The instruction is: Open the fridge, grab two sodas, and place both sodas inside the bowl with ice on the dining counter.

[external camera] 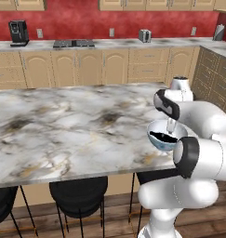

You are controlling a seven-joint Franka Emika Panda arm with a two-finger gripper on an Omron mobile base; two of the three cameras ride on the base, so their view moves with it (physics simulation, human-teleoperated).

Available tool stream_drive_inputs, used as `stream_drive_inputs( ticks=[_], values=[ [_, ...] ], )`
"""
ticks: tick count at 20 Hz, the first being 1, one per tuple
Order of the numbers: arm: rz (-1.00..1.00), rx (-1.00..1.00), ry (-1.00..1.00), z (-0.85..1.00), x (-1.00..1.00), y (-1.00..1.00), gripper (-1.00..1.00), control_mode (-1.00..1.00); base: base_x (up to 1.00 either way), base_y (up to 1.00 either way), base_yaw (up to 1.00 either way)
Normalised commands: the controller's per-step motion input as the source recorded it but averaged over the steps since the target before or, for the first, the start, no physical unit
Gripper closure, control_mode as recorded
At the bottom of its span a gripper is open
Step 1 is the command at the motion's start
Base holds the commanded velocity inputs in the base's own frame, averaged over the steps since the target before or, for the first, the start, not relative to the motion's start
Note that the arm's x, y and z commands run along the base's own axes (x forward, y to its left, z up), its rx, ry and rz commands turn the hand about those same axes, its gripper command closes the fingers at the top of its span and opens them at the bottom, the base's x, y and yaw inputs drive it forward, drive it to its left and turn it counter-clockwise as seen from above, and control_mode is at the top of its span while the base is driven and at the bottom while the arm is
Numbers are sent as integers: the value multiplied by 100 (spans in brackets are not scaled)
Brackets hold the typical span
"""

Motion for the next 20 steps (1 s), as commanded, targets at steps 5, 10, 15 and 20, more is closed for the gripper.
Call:
stream_drive_inputs(
  ticks=[5, 10, 15, 20],
  values=[
    [-12, 10, -3, 16, -95, 47, -100, -100, 0, 0, 0],
    [-22, 5, -14, 52, -73, 47, -100, -100, 0, 0, 0],
    [-36, 6, -16, 37, -81, 27, -100, -100, 0, 0, 0],
    [-46, 5, -8, 4, -96, 19, -100, -100, 0, 0, 0]
  ],
)
